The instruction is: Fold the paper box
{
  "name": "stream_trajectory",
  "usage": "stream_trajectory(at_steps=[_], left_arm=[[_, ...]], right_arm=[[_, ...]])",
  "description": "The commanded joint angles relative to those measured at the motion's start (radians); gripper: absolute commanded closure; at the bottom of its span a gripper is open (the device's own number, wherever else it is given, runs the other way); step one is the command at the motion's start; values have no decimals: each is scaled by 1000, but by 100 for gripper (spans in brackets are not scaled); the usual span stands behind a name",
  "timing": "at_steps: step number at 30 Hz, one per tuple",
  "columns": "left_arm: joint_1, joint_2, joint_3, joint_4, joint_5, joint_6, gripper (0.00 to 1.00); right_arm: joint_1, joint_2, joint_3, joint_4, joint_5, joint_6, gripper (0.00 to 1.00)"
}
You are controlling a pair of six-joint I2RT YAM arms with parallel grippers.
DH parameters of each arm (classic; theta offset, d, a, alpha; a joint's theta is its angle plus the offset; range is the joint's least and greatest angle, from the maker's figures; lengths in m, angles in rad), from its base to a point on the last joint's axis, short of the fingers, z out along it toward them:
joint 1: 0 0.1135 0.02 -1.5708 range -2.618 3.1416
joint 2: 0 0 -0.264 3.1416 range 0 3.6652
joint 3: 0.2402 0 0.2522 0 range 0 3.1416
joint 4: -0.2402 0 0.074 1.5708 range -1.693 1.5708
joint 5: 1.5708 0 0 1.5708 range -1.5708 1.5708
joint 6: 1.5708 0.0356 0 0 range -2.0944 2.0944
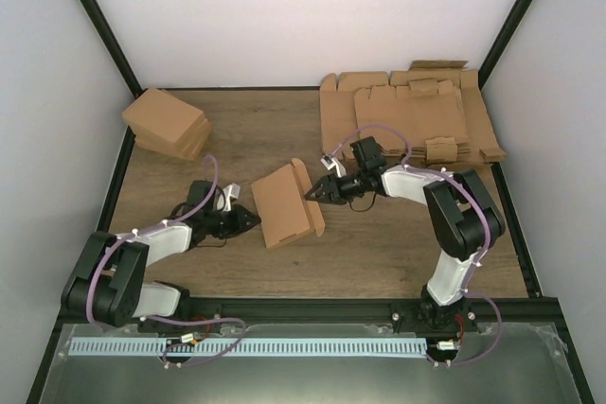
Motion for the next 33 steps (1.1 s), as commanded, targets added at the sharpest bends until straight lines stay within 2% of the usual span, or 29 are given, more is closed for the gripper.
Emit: stream_trajectory(at_steps=[1,12,18,19,21,24,25,29,33], left_arm=[[-9,-34,-11,-33,7,-1,84],[-32,-38,-26,-14,17,-15,84],[-59,-68,-23,-11,25,-33,82],[-58,-87,1,-51,6,-5,79],[-57,-159,73,-234,-94,70,68],[-46,-300,170,-385,-202,112,44],[-44,-385,231,-471,-290,95,31],[-43,-491,222,-456,-339,62,24],[-43,-484,216,-407,-324,65,24]], right_arm=[[44,-43,94,-114,-25,-85,48],[157,7,210,-224,93,-87,40],[210,16,340,-406,282,-171,63],[215,18,366,-447,314,-198,66],[218,12,403,-516,359,-261,69],[221,-2,456,-625,429,-354,71],[246,-5,527,-719,556,-421,71],[311,-13,601,-843,798,-463,68],[366,-35,618,-888,914,-423,68]])
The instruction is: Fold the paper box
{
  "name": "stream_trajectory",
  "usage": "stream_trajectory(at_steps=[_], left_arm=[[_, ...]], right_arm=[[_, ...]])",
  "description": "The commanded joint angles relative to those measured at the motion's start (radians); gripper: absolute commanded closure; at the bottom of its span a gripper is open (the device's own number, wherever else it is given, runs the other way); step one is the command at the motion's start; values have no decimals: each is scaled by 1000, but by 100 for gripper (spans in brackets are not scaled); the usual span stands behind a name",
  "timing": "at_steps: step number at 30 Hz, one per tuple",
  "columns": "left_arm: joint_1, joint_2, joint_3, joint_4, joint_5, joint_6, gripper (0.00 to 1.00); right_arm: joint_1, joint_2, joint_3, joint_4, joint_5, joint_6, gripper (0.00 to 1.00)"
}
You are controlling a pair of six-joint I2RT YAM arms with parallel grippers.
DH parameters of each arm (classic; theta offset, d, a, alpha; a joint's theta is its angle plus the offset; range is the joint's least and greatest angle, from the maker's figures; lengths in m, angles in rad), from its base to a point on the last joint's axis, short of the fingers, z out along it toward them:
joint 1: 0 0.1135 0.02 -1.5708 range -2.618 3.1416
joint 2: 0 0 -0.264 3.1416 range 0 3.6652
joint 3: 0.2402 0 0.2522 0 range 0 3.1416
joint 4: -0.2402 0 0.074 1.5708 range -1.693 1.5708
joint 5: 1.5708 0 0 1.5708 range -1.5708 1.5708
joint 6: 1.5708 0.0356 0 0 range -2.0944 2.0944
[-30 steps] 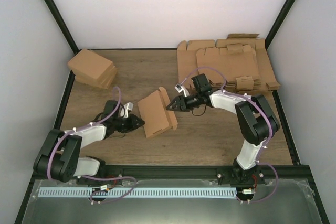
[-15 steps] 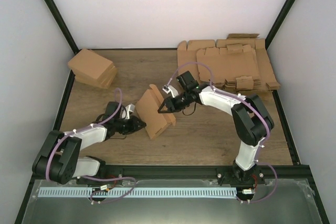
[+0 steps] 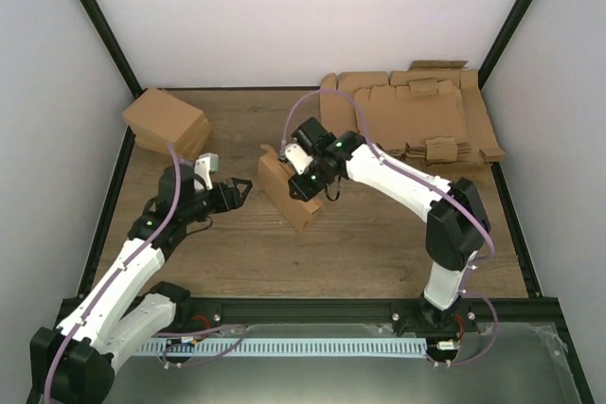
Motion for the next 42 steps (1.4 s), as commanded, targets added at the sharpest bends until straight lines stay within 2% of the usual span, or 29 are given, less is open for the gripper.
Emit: stream_trajectory(at_steps=[1,5,14,20,24,28,34,42], left_arm=[[3,28,0,-11,-37,3,24],[4,44,18,32,-29,27,24],[3,63,70,53,21,124,25],[4,30,76,39,-8,147,25],[4,31,58,60,6,189,25],[2,47,-8,160,91,234,25],[2,26,-48,277,189,343,26],[-3,224,59,259,322,516,34]], right_arm=[[65,-37,36,-168,273,-13,68],[117,-119,-35,-175,341,13,68],[124,-325,-228,-147,245,-20,65],[124,-247,-234,-160,284,-72,64],[124,-199,-213,-145,247,-117,63],[124,-186,-211,-122,261,-143,57],[125,-159,-209,-119,248,-166,58],[125,-175,-191,-106,237,-193,58]])
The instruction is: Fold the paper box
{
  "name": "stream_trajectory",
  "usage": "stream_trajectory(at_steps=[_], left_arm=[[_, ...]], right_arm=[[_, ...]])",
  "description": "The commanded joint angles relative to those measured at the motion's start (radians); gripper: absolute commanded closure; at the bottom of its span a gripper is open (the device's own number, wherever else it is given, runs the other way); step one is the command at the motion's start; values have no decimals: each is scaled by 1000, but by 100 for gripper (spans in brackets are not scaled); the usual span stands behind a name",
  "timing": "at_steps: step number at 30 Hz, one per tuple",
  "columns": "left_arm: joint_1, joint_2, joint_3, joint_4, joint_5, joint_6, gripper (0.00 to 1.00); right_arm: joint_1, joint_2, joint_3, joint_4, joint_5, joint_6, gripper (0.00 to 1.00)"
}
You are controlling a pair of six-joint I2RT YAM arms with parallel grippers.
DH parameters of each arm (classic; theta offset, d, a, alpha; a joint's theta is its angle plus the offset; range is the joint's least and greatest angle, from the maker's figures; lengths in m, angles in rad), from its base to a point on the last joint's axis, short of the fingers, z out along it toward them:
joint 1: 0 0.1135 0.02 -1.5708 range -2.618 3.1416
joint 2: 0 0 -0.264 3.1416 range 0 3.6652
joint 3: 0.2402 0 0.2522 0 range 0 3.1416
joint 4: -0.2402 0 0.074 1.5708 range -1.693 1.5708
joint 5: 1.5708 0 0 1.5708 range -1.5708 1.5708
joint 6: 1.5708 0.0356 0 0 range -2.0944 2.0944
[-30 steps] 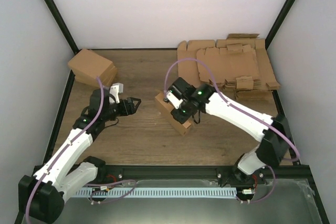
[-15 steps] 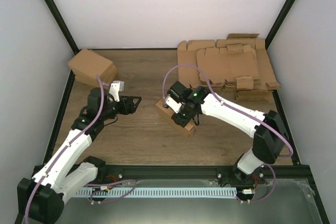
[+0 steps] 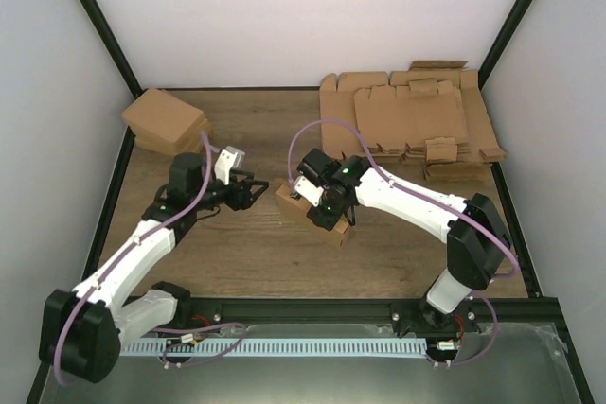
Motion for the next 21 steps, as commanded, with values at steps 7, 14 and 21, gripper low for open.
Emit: stream_trajectory(at_steps=[7,14,21], left_arm=[[-5,227,139,-21,125,253,36],[-13,299,175,-71,176,245,49],[-32,274,185,-122,142,266,77]], right_arm=[[7,-13,36,20,-40,-52,61],[7,-11,39,38,-46,-62,61],[7,0,46,38,-45,-57,63]])
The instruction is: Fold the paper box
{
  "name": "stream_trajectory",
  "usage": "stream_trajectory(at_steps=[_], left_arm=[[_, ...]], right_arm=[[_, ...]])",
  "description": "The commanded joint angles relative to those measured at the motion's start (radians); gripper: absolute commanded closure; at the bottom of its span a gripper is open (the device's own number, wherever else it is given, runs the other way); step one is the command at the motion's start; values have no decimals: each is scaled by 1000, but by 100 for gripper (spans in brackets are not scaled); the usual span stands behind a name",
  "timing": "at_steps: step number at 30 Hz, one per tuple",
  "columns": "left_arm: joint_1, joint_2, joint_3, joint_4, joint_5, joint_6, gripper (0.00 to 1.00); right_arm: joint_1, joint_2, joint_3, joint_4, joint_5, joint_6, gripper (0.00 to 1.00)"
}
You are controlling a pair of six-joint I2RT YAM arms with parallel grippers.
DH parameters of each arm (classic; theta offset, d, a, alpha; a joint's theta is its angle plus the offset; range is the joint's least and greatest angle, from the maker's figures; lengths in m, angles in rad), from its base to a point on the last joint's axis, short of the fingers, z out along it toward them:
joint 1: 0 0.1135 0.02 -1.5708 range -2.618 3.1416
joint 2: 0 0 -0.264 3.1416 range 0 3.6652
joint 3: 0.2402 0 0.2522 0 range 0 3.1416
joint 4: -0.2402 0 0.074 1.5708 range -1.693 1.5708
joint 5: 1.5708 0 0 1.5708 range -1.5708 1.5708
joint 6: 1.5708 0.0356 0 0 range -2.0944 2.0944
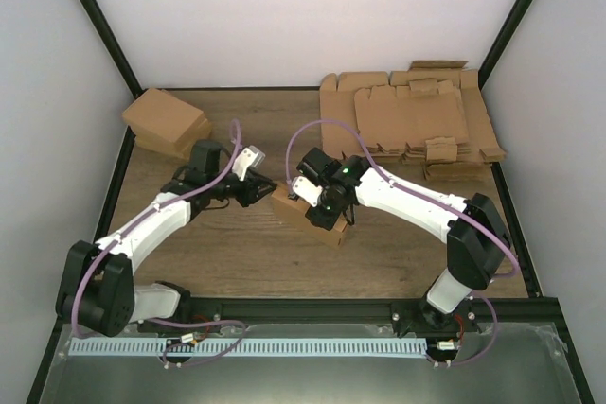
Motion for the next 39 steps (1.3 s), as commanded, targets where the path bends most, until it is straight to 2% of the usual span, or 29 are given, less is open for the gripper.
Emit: stream_trajectory(at_steps=[1,4,13,20,25,29,34,39], left_arm=[[-16,-33,32,-42,-10,44,82],[-26,-52,41,-79,-32,48,88],[-60,-93,14,-74,-79,-20,91],[-74,-153,-59,20,-129,-97,93],[-92,-163,-80,29,-147,-81,93],[-116,-155,-77,17,-172,-65,93],[-135,-149,-65,12,-202,-61,93],[-137,-141,-38,4,-225,-111,93]], right_arm=[[7,3,47,16,-8,-5,63],[7,7,51,16,-10,-1,64],[7,21,65,20,0,29,65],[8,17,76,27,16,47,56],[7,11,78,39,18,47,48],[7,1,77,53,28,50,46],[7,-24,77,65,22,53,49],[7,-28,72,66,16,60,61]])
